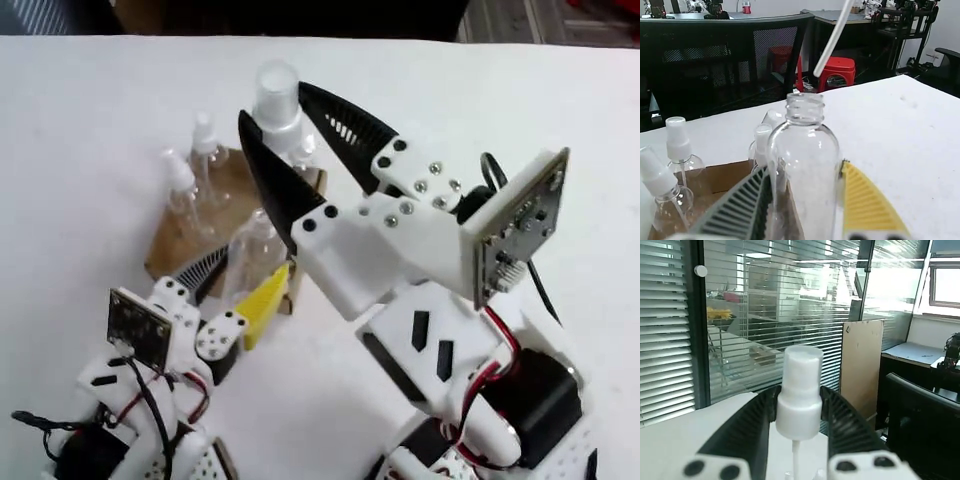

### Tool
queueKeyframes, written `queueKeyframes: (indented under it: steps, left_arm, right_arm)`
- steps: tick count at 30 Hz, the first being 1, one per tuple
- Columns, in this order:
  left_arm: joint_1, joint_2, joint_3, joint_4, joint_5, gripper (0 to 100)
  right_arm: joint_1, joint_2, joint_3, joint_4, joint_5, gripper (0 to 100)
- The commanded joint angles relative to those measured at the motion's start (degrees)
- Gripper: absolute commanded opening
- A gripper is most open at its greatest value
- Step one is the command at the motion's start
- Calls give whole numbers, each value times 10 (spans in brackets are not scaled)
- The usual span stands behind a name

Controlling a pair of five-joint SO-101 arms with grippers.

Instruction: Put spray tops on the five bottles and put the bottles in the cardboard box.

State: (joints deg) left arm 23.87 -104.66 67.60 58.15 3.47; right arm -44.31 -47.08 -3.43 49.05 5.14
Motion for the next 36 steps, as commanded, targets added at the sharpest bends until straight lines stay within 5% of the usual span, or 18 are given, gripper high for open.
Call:
queueKeyframes:
  steps: [1, 19, 36]
  left_arm:
    - [10, -3, -4, -18, 4, 22]
    - [10, -3, -5, -18, 4, 22]
    - [10, -3, -5, -18, 4, 22]
  right_arm:
    - [0, 9, -27, 2, 4, 16]
    - [12, 44, -26, 36, 3, 16]
    - [11, 21, 84, 58, -115, 16]
